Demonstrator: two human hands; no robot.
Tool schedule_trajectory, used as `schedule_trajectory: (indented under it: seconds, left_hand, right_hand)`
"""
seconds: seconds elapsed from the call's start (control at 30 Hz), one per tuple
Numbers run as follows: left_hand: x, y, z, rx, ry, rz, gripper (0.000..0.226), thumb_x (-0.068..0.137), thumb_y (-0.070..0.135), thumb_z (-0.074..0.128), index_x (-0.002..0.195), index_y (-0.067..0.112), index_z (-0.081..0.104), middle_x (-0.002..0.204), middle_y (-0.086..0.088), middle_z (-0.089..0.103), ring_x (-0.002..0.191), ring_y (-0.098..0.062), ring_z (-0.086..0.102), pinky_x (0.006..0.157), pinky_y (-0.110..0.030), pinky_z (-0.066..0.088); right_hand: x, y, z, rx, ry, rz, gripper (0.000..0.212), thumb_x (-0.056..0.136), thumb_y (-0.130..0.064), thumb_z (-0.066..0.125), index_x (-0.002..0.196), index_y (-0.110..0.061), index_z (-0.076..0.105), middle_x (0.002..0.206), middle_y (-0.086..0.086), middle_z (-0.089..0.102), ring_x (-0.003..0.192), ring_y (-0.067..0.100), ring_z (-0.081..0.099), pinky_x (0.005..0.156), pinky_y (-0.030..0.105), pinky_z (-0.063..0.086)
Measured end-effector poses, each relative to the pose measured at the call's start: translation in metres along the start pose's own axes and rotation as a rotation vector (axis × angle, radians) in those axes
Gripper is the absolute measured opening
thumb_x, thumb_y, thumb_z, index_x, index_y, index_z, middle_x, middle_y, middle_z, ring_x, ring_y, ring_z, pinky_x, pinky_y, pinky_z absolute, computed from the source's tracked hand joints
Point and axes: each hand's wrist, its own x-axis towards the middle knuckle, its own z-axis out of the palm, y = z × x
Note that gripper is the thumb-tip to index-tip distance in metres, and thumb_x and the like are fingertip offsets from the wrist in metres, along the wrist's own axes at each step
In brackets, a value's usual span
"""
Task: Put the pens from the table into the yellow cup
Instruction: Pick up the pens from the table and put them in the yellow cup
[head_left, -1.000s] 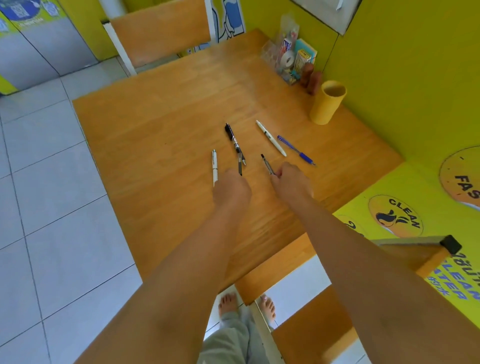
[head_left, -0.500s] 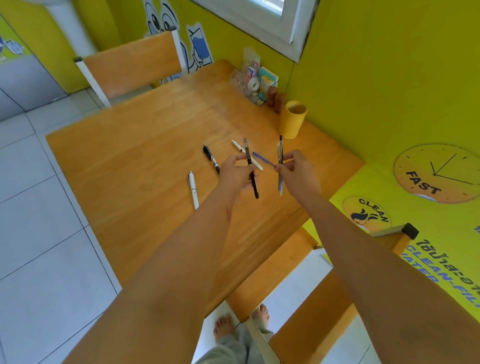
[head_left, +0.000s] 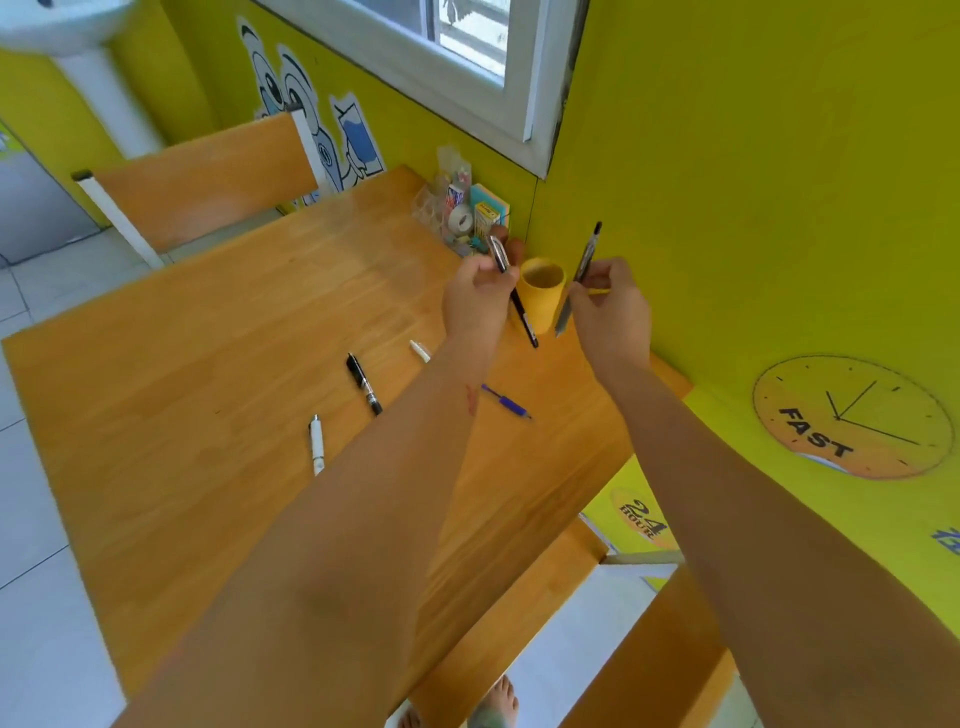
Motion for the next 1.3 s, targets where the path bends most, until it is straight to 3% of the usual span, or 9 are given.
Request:
schedule_trajectory:
  seconds: [0.07, 0.17, 0.33, 0.53, 0.67, 0.77, 0.9, 1.13, 1.3]
  left_hand:
    - [0.014, 0.013, 0.013, 0.019, 0.045, 0.116, 0.014, 0.088, 0.017, 0.069, 0.085, 0.021, 0.056, 0.08, 0.003, 0.062, 0.079, -0.021, 0.062, 0.082, -0.04, 0.055]
    - [0.033, 0.025, 0.029, 0.088, 0.104, 0.25, 0.019, 0.091, 0.015, 0.067, 0.107, 0.013, 0.057, 0.076, 0.012, 0.059, 0.073, -0.012, 0.058, 0.072, -0.032, 0.049]
    - [0.053, 0.019, 0.041, 0.302, 0.098, 0.416, 0.023, 0.096, 0.019, 0.061, 0.114, 0.005, 0.057, 0.083, 0.005, 0.062, 0.078, -0.017, 0.058, 0.064, -0.026, 0.04]
    - [0.073, -0.002, 0.041, 0.538, 0.09, 0.423, 0.027, 0.099, 0.031, 0.054, 0.115, 0.01, 0.062, 0.085, 0.001, 0.059, 0.077, -0.018, 0.052, 0.063, -0.028, 0.034]
    - [0.082, -0.011, 0.041, 0.617, 0.07, 0.401, 0.027, 0.1, 0.029, 0.052, 0.111, 0.008, 0.065, 0.101, -0.01, 0.072, 0.092, -0.026, 0.065, 0.064, -0.03, 0.038]
    - [0.086, -0.013, 0.041, 0.667, 0.023, 0.365, 0.029, 0.102, 0.028, 0.048, 0.115, 0.009, 0.066, 0.111, -0.012, 0.072, 0.104, -0.03, 0.065, 0.074, -0.036, 0.048]
    - [0.085, -0.016, 0.033, 0.673, -0.021, 0.271, 0.043, 0.104, 0.029, 0.043, 0.142, 0.012, 0.053, 0.141, -0.009, 0.059, 0.13, -0.028, 0.054, 0.101, -0.039, 0.046]
    - [0.04, -0.045, -0.023, 0.714, 0.075, 0.197, 0.044, 0.105, 0.032, 0.04, 0.145, 0.016, 0.047, 0.141, -0.006, 0.058, 0.13, -0.025, 0.053, 0.101, -0.038, 0.045]
    - [-0.013, -0.093, -0.085, 0.834, 0.174, 0.126, 0.044, 0.104, 0.029, 0.043, 0.145, 0.013, 0.046, 0.147, -0.004, 0.05, 0.14, -0.022, 0.041, 0.112, -0.037, 0.039]
  right_hand:
    - [0.021, -0.001, -0.003, 0.04, 0.056, -0.014, 0.02, 0.092, -0.017, 0.06, 0.108, -0.006, 0.058, 0.101, 0.004, 0.069, 0.079, 0.014, 0.058, 0.065, 0.028, 0.043]
    - [0.046, -0.001, 0.0, 0.092, 0.126, -0.044, 0.021, 0.092, -0.018, 0.06, 0.108, -0.006, 0.056, 0.102, 0.003, 0.069, 0.079, 0.011, 0.059, 0.066, 0.031, 0.048]
    - [0.071, 0.01, 0.014, 0.112, 0.104, -0.069, 0.019, 0.092, -0.016, 0.06, 0.108, -0.006, 0.054, 0.098, -0.002, 0.066, 0.081, 0.014, 0.063, 0.07, 0.034, 0.052]
    - [0.082, 0.033, 0.039, -0.068, -0.083, -0.082, 0.021, 0.092, -0.019, 0.062, 0.106, -0.005, 0.057, 0.101, 0.007, 0.07, 0.095, 0.026, 0.065, 0.075, 0.039, 0.052]
    - [0.085, 0.039, 0.052, -0.295, -0.125, -0.148, 0.022, 0.091, -0.025, 0.064, 0.106, -0.009, 0.062, 0.113, 0.009, 0.066, 0.114, 0.033, 0.052, 0.087, 0.045, 0.045]
    - [0.087, 0.039, 0.059, -0.431, -0.153, -0.127, 0.029, 0.092, -0.03, 0.06, 0.116, -0.015, 0.063, 0.129, 0.007, 0.059, 0.128, 0.03, 0.042, 0.098, 0.044, 0.036]
    - [0.083, 0.04, 0.06, -0.446, -0.154, -0.107, 0.036, 0.094, -0.027, 0.056, 0.128, -0.019, 0.059, 0.136, 0.005, 0.056, 0.132, 0.028, 0.039, 0.101, 0.044, 0.034]
    - [0.031, 0.031, 0.054, -0.36, 0.038, -0.237, 0.029, 0.093, -0.022, 0.055, 0.121, -0.016, 0.062, 0.122, 0.008, 0.063, 0.117, 0.031, 0.051, 0.09, 0.043, 0.042]
    - [-0.027, 0.016, 0.076, -0.323, -0.114, -0.343, 0.028, 0.094, -0.02, 0.056, 0.12, -0.013, 0.062, 0.118, 0.008, 0.064, 0.111, 0.031, 0.055, 0.093, 0.041, 0.043]
